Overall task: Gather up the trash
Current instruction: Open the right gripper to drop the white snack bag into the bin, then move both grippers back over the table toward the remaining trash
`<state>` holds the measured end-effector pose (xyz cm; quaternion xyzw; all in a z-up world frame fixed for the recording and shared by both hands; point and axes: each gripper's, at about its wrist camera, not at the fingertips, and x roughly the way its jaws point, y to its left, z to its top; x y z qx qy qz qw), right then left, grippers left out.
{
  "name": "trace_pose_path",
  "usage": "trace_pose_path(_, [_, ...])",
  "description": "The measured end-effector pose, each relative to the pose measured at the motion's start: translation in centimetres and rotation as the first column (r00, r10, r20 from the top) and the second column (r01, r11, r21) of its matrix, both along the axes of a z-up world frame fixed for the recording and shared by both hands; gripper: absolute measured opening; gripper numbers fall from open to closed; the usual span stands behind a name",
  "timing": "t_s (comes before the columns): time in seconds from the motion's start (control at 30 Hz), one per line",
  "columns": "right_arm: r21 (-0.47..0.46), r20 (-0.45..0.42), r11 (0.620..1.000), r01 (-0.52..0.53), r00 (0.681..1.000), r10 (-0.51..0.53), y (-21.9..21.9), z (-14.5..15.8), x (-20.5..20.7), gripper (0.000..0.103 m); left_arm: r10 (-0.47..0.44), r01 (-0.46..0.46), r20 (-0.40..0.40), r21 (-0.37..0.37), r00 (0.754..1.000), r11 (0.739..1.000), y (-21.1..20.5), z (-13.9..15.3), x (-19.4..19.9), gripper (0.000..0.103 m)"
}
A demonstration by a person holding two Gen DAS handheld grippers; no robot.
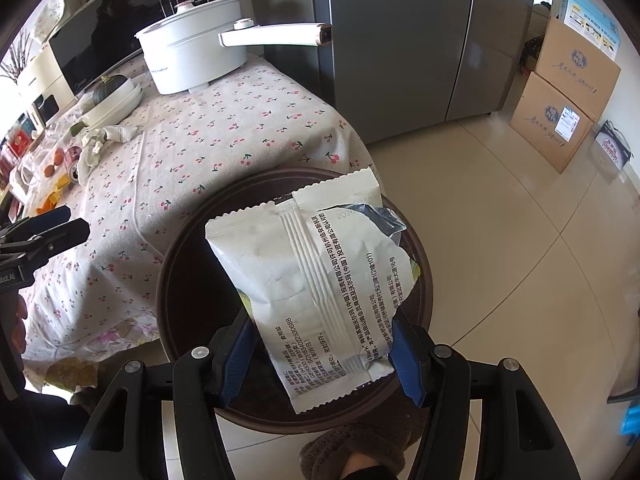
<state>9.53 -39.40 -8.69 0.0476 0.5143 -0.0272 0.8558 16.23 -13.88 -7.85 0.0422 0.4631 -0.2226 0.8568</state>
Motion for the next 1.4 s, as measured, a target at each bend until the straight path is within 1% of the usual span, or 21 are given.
trace_pose_path(0.07, [0.004,-0.003,1.000,0.003,1.000,-0.003,0.2,-0.1,0.2,0.064,0.000,0.000,0.008,0.014,1.000,1.000,0.3,0.1,-0.3,0.101])
trace_pose_path(0.1, [0.009,-0.004,1.000,0.006,1.000,-0.006,0.2,-0.1,0.3,0.068,-0.001,0.000,0.011,0.021,1.000,1.000,0.5,0.1,-0.4,0.101])
trace_pose_path(0.13, [0.016,-0.005,1.000,0.008,1.000,-0.008,0.3,-0.1,0.4,0.072,-0.001,0.001,0.015,0.027,1.000,1.000,0.7,0.1,-0.5,0.101])
trace_pose_path(0.17, [0.021,-0.004,1.000,0.012,1.000,-0.012,0.4,-0.1,0.4,0.082,-0.002,0.001,0.019,0.033,1.000,0.999,0.8,0.2,-0.6,0.101])
trace_pose_path(0.2, [0.022,0.002,1.000,0.015,1.000,-0.015,0.4,0.0,0.5,0.086,-0.001,0.000,0.023,0.039,1.000,0.999,1.0,0.2,-0.7,0.101])
trace_pose_path(0.6, [0.026,0.013,0.999,-0.028,1.000,0.028,2.8,0.6,1.3,0.086,0.031,-0.033,0.034,0.070,0.999,0.997,3.8,0.4,-1.4,0.101])
trace_pose_path(0.97, [0.026,0.022,0.997,-0.070,0.997,0.070,5.9,1.5,2.6,0.086,0.093,-0.095,0.032,0.076,0.995,0.993,7.7,0.5,-1.7,0.101])
trace_pose_path(1.2, [0.032,0.035,0.991,-0.129,0.991,0.128,9.7,2.3,4.3,0.086,0.164,-0.166,0.032,0.077,0.986,0.983,11.6,0.5,-1.6,0.101])
trace_pose_path(1.4, [0.041,0.035,0.981,-0.191,0.981,0.190,13.8,2.6,6.3,0.087,0.259,-0.261,0.033,0.085,0.965,0.962,16.7,0.5,-0.9,0.101])
